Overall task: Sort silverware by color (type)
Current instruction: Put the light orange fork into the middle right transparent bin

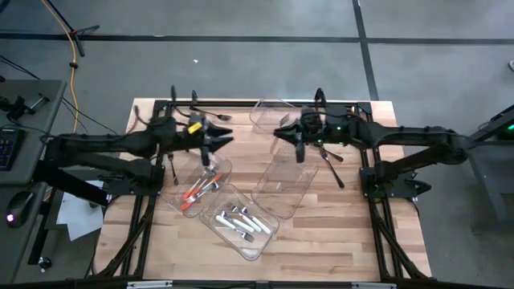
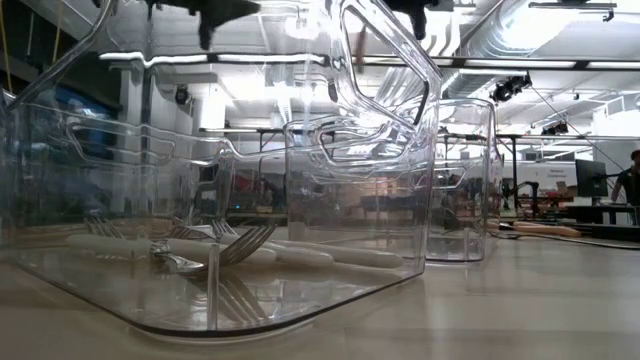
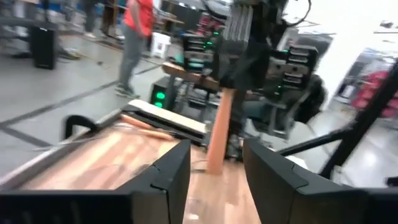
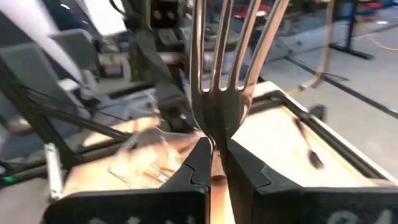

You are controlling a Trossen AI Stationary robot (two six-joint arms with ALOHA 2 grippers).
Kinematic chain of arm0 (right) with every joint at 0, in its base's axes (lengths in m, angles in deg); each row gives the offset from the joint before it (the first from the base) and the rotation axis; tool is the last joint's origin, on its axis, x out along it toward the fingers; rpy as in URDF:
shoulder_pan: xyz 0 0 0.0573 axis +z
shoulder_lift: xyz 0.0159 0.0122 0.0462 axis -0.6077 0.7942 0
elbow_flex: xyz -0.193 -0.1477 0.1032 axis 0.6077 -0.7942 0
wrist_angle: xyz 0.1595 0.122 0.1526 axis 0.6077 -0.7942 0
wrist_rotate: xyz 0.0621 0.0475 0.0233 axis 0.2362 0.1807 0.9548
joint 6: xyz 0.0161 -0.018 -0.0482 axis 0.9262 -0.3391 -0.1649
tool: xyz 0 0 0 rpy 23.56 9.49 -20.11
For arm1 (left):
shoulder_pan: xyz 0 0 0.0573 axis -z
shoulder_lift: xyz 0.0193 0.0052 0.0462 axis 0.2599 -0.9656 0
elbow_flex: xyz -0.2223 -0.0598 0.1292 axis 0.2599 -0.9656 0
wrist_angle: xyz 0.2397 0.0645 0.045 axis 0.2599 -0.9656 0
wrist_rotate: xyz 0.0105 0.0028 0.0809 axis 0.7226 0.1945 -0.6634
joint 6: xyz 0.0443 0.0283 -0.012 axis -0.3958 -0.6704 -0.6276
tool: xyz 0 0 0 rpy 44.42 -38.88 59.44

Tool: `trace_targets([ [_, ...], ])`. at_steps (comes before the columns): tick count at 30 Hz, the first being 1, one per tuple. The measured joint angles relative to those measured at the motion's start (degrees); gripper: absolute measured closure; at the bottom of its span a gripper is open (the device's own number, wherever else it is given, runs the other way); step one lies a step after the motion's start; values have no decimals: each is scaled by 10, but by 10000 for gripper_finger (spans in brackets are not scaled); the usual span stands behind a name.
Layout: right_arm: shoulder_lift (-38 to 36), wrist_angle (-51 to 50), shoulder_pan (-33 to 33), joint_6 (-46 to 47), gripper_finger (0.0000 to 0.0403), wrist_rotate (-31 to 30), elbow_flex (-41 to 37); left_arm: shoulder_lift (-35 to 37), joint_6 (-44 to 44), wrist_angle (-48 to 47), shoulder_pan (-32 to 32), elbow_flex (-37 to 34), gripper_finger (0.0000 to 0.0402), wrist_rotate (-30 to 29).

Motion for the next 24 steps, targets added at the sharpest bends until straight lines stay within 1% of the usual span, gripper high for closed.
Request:
trace_targets([
  [3,-39,-66,1,-5,393,-35,0,53,-10,-51,-4,0,262,-22],
  [6,-71,-115,2,-5,393,-66,0,93,-27,-74,-4,0,264,-30],
  [9,-91,-134,2,-5,393,-82,0,118,-41,-76,-4,0,263,-31],
  [14,-97,-137,2,-4,393,-83,0,133,-43,-75,-4,0,265,-36],
  [19,-94,-138,2,-1,393,-69,0,132,-43,-76,-4,0,265,-36],
  [21,-94,-138,2,15,393,-61,0,129,-43,-77,-4,0,265,-36],
  [24,-94,-150,2,68,393,-42,0,130,-42,-75,-4,0,266,-36],
])
